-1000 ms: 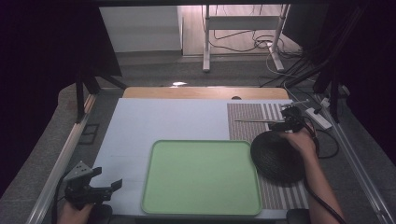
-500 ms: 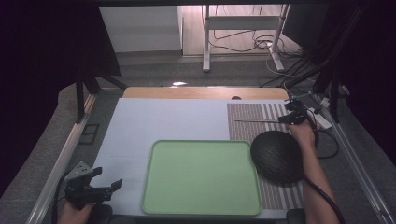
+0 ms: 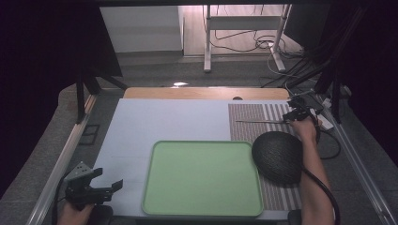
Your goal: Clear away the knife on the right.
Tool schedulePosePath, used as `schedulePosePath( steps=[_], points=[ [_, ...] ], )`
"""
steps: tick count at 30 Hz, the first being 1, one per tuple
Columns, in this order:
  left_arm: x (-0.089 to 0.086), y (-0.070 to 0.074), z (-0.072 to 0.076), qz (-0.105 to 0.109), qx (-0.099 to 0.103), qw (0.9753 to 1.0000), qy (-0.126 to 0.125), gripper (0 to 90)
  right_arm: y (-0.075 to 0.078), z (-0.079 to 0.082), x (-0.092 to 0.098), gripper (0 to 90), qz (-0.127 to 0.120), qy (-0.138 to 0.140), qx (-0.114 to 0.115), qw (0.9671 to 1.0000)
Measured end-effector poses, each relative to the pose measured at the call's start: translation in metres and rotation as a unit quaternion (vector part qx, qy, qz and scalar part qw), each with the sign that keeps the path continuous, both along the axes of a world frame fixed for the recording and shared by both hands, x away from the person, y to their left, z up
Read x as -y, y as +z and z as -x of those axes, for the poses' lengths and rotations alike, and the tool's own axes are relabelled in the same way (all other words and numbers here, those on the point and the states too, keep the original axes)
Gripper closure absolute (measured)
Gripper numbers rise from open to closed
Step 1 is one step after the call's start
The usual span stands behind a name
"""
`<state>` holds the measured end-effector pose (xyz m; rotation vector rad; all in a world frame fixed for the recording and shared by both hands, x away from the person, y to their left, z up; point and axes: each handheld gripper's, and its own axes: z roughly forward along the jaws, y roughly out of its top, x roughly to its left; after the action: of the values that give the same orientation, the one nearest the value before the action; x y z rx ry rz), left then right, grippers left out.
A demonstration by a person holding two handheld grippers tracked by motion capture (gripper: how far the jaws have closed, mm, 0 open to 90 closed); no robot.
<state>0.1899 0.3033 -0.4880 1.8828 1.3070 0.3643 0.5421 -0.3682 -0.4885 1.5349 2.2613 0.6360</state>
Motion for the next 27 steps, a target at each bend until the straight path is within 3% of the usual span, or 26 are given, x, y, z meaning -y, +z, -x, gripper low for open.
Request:
schedulePosePath(
  steps=[3,6,9,11,12,20,23,26,27],
  points=[
    [0.0,0.0,0.001,-0.001,0.0,1.0,0.0,3.2,0.001,0.001,-0.001,89.8,0.005,0.003,-0.006,1.0],
    [0.0,0.0,0.002,-0.003,0.001,1.0,0.0,3.3,0.004,0.008,0.0,89.8,0.01,0.019,-0.036,0.9991],
    [0.0,0.0,0.002,-0.004,0.001,1.0,-0.001,3.3,0.003,0.012,0.0,89.8,0.011,0.027,-0.046,0.9985],
    [0.001,0.0,0.002,-0.005,0.001,1.0,-0.001,3.3,0.001,0.017,-0.002,89.8,0.037,0.041,-0.069,0.9961],
    [0.001,0.0,0.002,-0.006,0.001,1.0,-0.002,3.3,0.001,0.02,-0.003,89.8,0.038,0.047,-0.067,0.996],
    [0.002,0.0,0.001,-0.008,0.001,1.0,-0.004,3.5,0.004,0.033,-0.012,89.8,0.037,0.082,-0.107,0.9902],
    [0.002,0.0,0.001,-0.007,0.002,1.0,-0.004,3.5,0.005,0.033,-0.014,89.8,0.047,0.084,-0.104,0.9899],
    [0.001,0.0,0.001,-0.006,0.001,1.0,-0.003,3.6,0.015,0.031,-0.009,89.2,0.033,0.071,-0.08,0.9937],
    [0.001,0.0,0.0,-0.005,0.0,1.0,-0.003,3.6,0.02,0.031,-0.008,81.8,0.025,0.067,-0.071,0.9949]
  ],
)
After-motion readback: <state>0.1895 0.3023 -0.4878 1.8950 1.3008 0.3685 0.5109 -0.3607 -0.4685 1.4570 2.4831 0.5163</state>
